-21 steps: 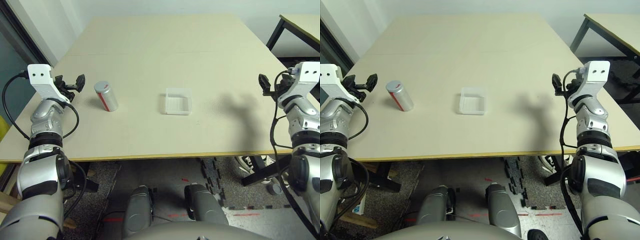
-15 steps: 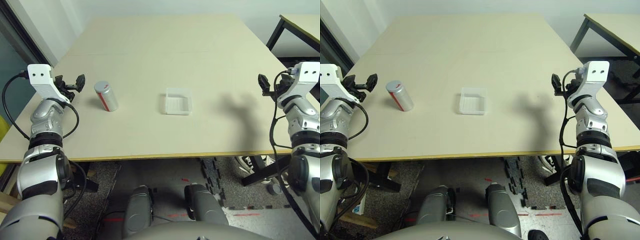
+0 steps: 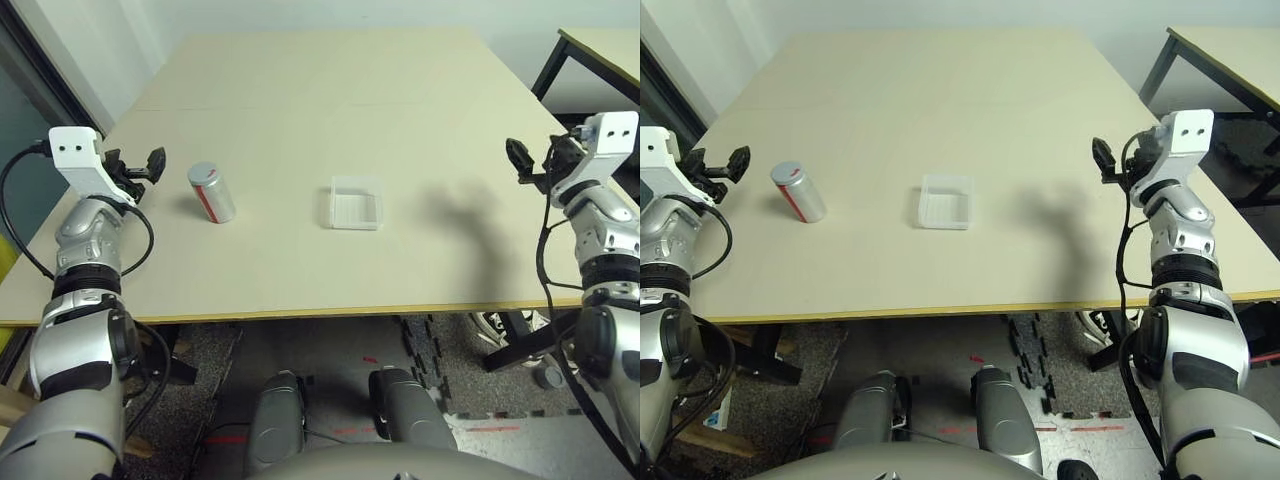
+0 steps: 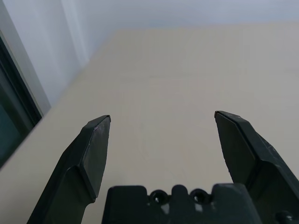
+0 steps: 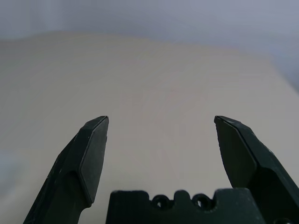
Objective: Pour the medicine from the bottle into the box.
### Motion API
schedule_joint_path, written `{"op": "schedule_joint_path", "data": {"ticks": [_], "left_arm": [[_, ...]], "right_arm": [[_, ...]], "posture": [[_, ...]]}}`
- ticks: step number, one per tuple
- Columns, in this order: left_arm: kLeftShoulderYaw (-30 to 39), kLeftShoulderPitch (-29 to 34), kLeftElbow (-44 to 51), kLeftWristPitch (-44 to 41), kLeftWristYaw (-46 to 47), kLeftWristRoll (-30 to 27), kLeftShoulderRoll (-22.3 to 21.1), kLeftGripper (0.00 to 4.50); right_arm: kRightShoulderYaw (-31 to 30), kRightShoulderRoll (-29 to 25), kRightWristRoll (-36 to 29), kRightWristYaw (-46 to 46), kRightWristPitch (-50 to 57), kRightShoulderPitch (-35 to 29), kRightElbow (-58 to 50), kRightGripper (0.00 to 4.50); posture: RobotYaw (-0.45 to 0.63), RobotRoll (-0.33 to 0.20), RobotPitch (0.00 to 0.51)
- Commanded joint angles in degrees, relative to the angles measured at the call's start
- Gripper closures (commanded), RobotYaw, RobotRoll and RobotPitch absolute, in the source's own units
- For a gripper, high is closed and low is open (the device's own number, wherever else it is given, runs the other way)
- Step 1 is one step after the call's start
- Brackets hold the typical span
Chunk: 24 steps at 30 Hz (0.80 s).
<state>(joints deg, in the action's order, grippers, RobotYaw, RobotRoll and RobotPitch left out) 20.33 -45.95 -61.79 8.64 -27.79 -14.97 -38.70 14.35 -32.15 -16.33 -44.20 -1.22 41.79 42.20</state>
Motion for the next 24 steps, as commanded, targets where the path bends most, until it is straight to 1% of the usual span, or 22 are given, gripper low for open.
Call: {"op": "schedule_joint_path", "data": {"ticks": [1,7,9,11,15,18,20,24], "left_arm": [[0.05,-1.65,-0.46,-1.28,-0.61,0.25,-1.13,0.03],[0.68,-4.85,3.38,-4.55,-3.74,-1.87,-2.0,0.03],[0.53,-5.18,6.76,-7.27,-5.72,-2.8,-1.86,0.03],[0.34,-4.47,11.2,-10.21,-7.4,-3.85,-1.45,0.03],[-0.86,1.59,25.94,-17.78,-10.48,-6.96,0.99,0.03],[-1.11,7.11,38.05,-24.83,-8.71,-10.3,4.21,0.03],[-1.11,10.76,44.48,-28.07,-7.33,-11.7,6.17,0.03],[-0.57,17.76,53.84,-31.54,-4.19,-12.79,8.82,0.03]], "right_arm": [[-4.73,-0.45,-1.5,-8.96,5.31,-3.66,-9.23,0.0],[-13.75,-4.68,-2.77,-23.85,12.93,-11.73,-26.11,0.0],[-15.99,-5.96,-2.04,-26.41,13.63,-13.08,-28.63,0.0],[-17.17,-6.47,-1.43,-27.1,13.81,-13.37,-29.34,0.0],[-18.2,-5.66,-0.03,-26.33,12.69,-12.66,-27.94,0.0],[-19.16,-5.54,1.21,-26.55,11.72,-13.14,-27.51,0.0],[-19.41,-5.45,1.73,-26.57,11.18,-13.36,-27.21,0.0],[-19.3,-5.39,2.43,-26.58,10.24,-13.41,-26.18,0.0]], "posture": [[-0.13,0.0,0.043],[-0.11,0.0,0.046],[-0.11,0.0,0.046],[-0.1,0.0,0.048],[-0.1,0.0,0.054],[-0.1,0.0,0.059],[-0.11,0.0,0.062],[-0.11,0.0,0.067]]}}
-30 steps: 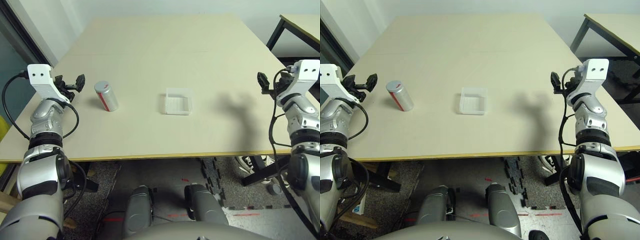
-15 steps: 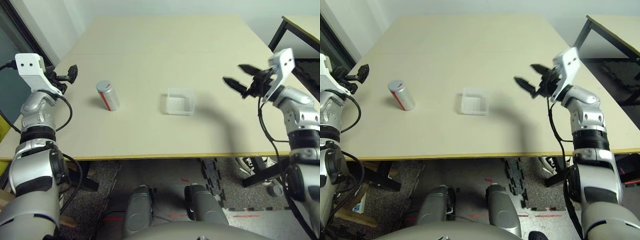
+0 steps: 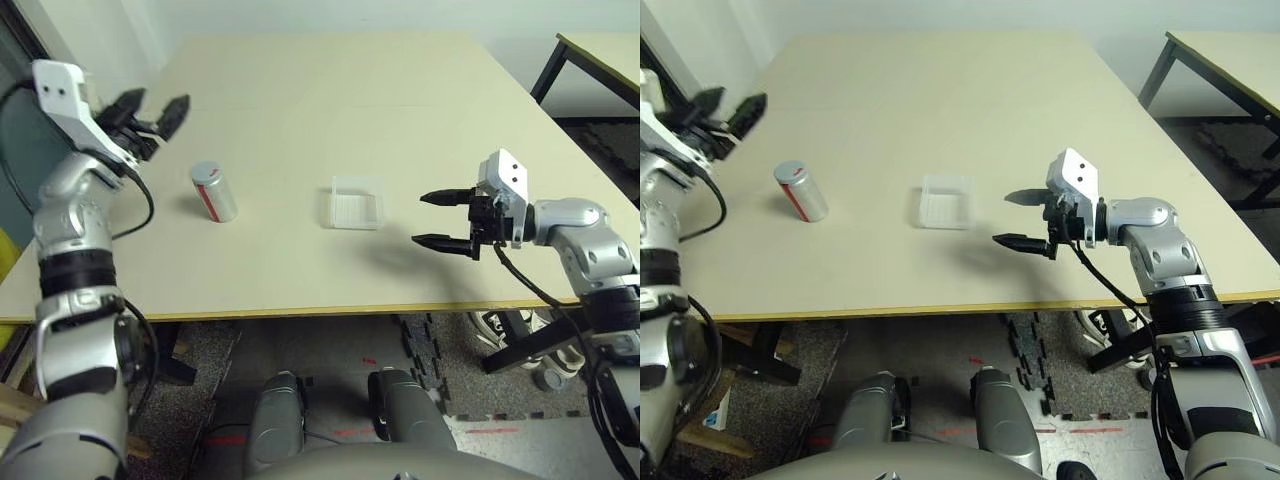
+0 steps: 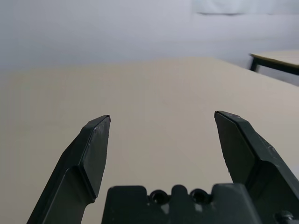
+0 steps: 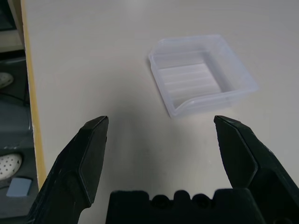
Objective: Pour the medicine from the bottle into the box.
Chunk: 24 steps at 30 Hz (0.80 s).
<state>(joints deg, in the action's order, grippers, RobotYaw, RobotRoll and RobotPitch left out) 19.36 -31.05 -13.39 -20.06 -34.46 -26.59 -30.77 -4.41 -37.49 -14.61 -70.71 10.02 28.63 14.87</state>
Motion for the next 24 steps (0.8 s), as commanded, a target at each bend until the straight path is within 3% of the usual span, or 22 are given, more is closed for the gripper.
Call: {"op": "schedule_joint_path", "data": {"ticks": [1,12,19,24], "left_arm": [[0.38,4.27,7.04,-3.07,2.99,-1.08,1.16,0.03],[1.32,15.42,14.76,-1.99,7.75,-0.26,3.98,0.03],[0.8,20.04,12.23,2.42,7.25,1.47,4.79,0.03],[-0.68,19.96,6.59,6.37,5.69,3.37,5.0,0.03]], "right_arm": [[-0.49,-0.07,0.86,-0.09,-1.25,-0.25,1.43,0.0],[-0.65,0.54,2.09,-0.2,-3.75,-0.36,4.37,0.0],[-0.55,0.88,2.36,-0.1,-4.38,-0.43,4.79,0.0],[-0.51,1.34,2.33,0.19,-4.45,-0.32,4.65,0.0]], "posture": [[-0.12,0.0,0.068],[-0.11,0.0,0.079],[-0.12,0.0,0.08],[-0.13,0.0,0.081]]}}
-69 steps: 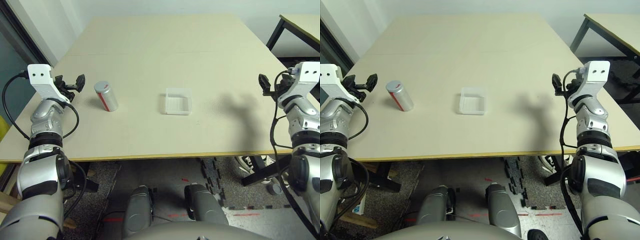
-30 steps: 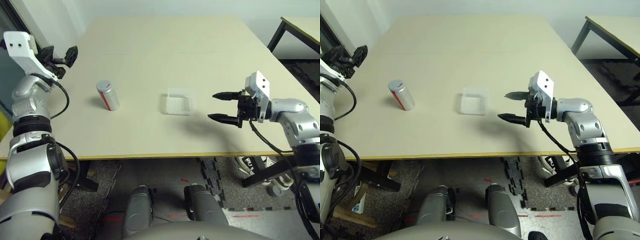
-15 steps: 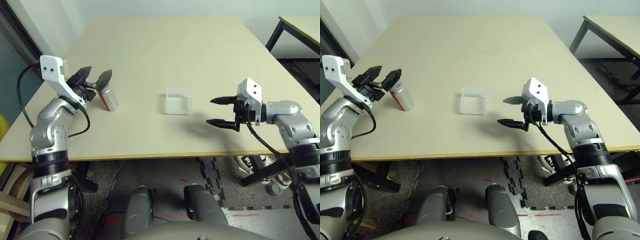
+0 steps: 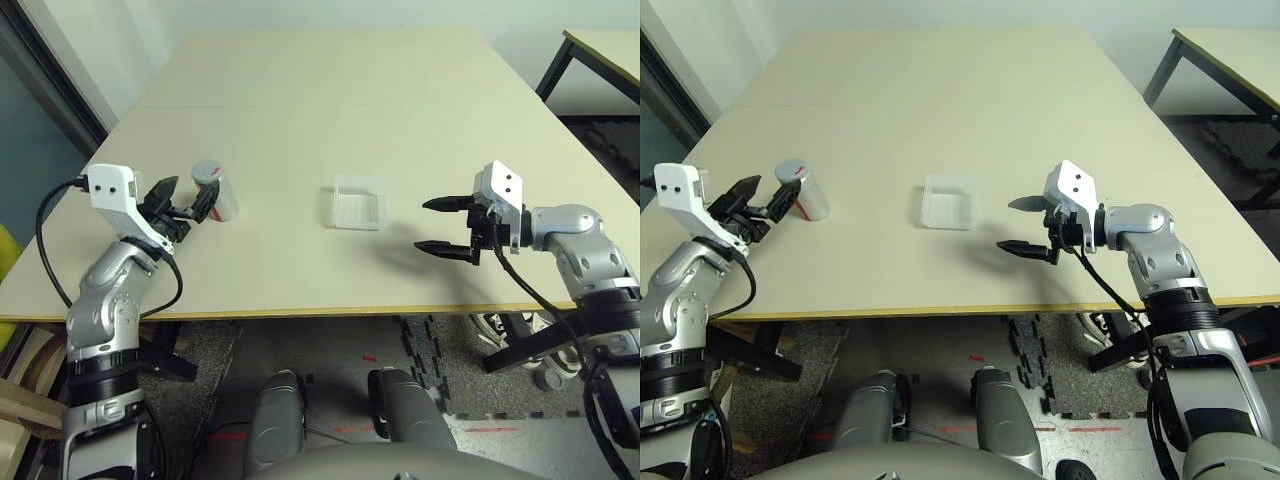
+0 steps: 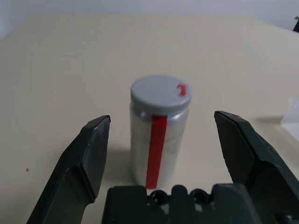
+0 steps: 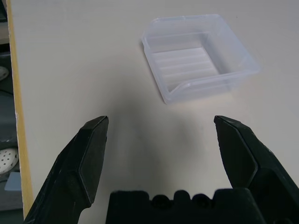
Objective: Pour the medicine from the bottle into the box.
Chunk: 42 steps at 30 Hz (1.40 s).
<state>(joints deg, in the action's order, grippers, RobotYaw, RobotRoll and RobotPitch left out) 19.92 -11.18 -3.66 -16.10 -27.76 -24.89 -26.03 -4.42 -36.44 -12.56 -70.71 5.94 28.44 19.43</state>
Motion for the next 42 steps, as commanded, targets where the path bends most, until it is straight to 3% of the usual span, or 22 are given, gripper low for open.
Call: {"op": "schedule_joint_path", "data": {"ticks": [1,25,42], "left_arm": [[-1.45,-0.31,-4.37,3.23,-1.18,2.02,0.27,0.03],[-7.17,-14.62,-33.88,20.1,-7.26,11.22,-0.52,0.03],[-7.5,-23.43,-48.55,26.08,-7.7,12.94,-0.98,0.03]], "right_arm": [[-0.48,0.37,0.3,0.21,-0.36,-0.12,0.05,0.0],[0.24,0.62,-0.67,2.03,1.41,-1.85,-3.86,0.0],[0.57,0.25,-0.75,2.57,2.94,-2.8,-5.88,0.0]], "posture": [[-0.13,0.0,0.081],[-0.18,0.0,0.089],[-0.2,0.0,0.093]]}}
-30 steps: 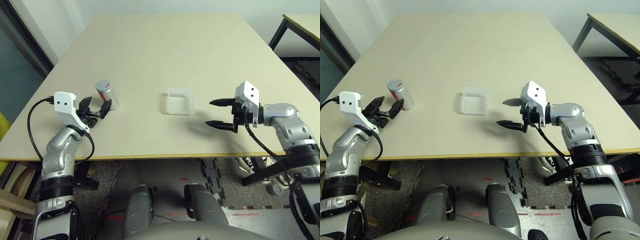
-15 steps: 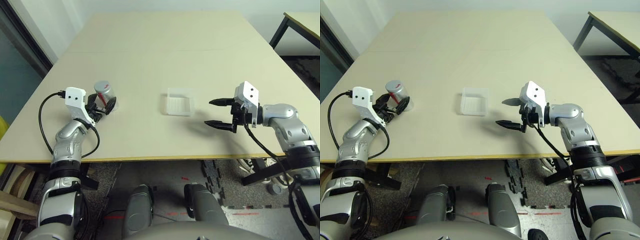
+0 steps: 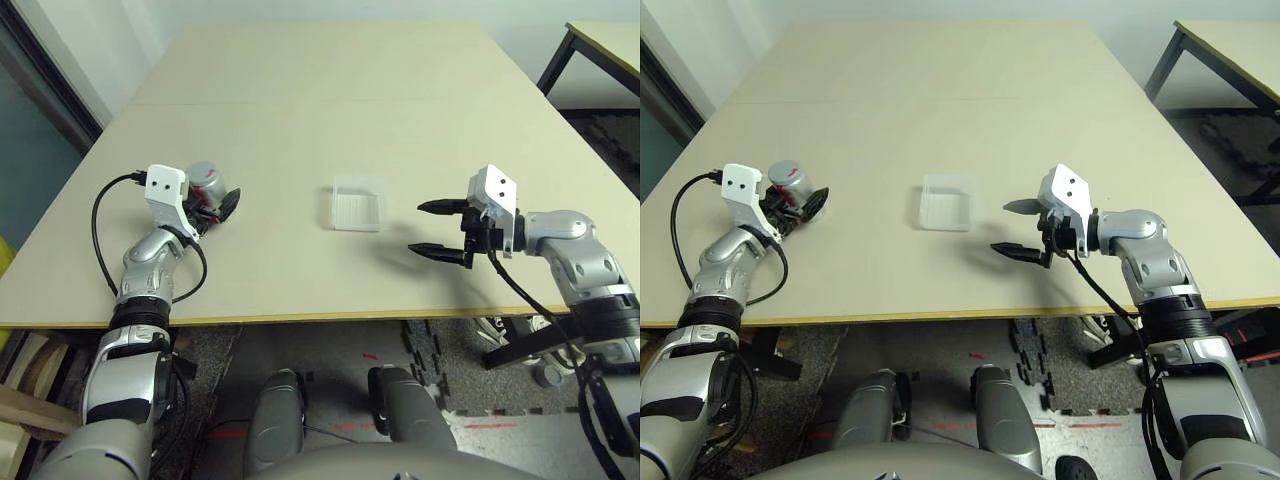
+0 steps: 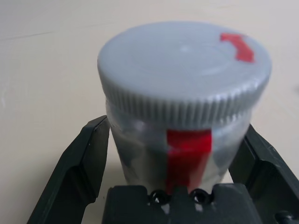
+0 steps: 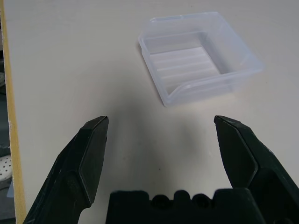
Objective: Pour the medicine from the bottle into the box.
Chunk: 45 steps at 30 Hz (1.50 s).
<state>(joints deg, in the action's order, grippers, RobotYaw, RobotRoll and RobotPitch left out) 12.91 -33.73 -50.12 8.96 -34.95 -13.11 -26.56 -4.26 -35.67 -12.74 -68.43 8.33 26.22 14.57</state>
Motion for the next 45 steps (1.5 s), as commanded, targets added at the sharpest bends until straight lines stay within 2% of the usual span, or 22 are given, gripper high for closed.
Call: {"op": "schedule_joint_path", "data": {"ticks": [1,4,9,10,20,23,26,29,33,38,45], "left_arm": [[-0.54,-1.09,-2.52,1.22,-0.63,1.19,-0.43,0.03],[-0.64,-1.51,-3.56,1.51,-0.99,1.17,-0.42,0.03],[-0.77,-1.78,-4.71,1.85,-1.25,1.2,-0.49,1.73],[-0.8,-1.82,-4.84,1.92,-1.26,1.21,-0.52,1.82],[-1.59,-1.4,-3.99,2.41,-3.79,1.42,-1.58,1.82],[-2.92,-0.99,1.02,-0.22,-8.26,0.27,-1.57,1.82],[-3.96,-1.02,7.98,-6.37,-12.82,-2.28,-1.17,1.82],[-5.69,-1.73,15.89,-13.62,-16.84,-4.49,-0.71,1.82],[-8.07,-3.56,21.67,-20.62,-19.23,-5.56,0.25,1.82],[-11.45,-6.39,22.09,-24.79,-21.76,-4.74,1.95,1.82],[-13.82,-9.27,21.25,-26.59,-22.71,-4.05,3.61,1.82]], "right_arm": [[0.44,-0.51,-0.57,0.32,0.58,-0.59,-1.06,0.0],[0.49,-0.49,-0.58,0.47,0.57,-0.62,-1.09,0.0],[0.54,-0.48,-0.65,0.62,0.64,-0.67,-1.13,0.0],[0.52,-0.47,-0.64,0.63,0.61,-0.64,-1.06,0.0],[0.58,-0.36,-0.9,0.45,0.79,-0.08,-0.73,0.0],[1.45,-0.11,-2.16,0.49,1.73,0.38,-0.83,0.0],[2.4,0.24,-3.8,0.5,2.93,1.5,-0.5,0.0],[3.34,0.85,-6.19,0.29,4.84,3.42,-0.59,0.0],[3.93,1.94,-9.26,-0.58,7.57,6.93,-0.89,0.0],[3.44,4.33,-12.27,-2.11,11.14,13.76,0.43,0.0],[1.93,8.55,-12.13,-3.32,12.21,20.8,4.67,0.0]], "posture": [[-0.2,0.0,0.093],[-0.2,0.0,0.093],[-0.2,0.0,0.094],[-0.2,0.0,0.094],[-0.2,0.0,0.089],[-0.2,0.0,0.086],[-0.19,0.0,0.082],[-0.19,0.0,0.078],[-0.19,0.0,0.072],[-0.21,0.0,0.051],[-0.21,0.0,0.04]]}}
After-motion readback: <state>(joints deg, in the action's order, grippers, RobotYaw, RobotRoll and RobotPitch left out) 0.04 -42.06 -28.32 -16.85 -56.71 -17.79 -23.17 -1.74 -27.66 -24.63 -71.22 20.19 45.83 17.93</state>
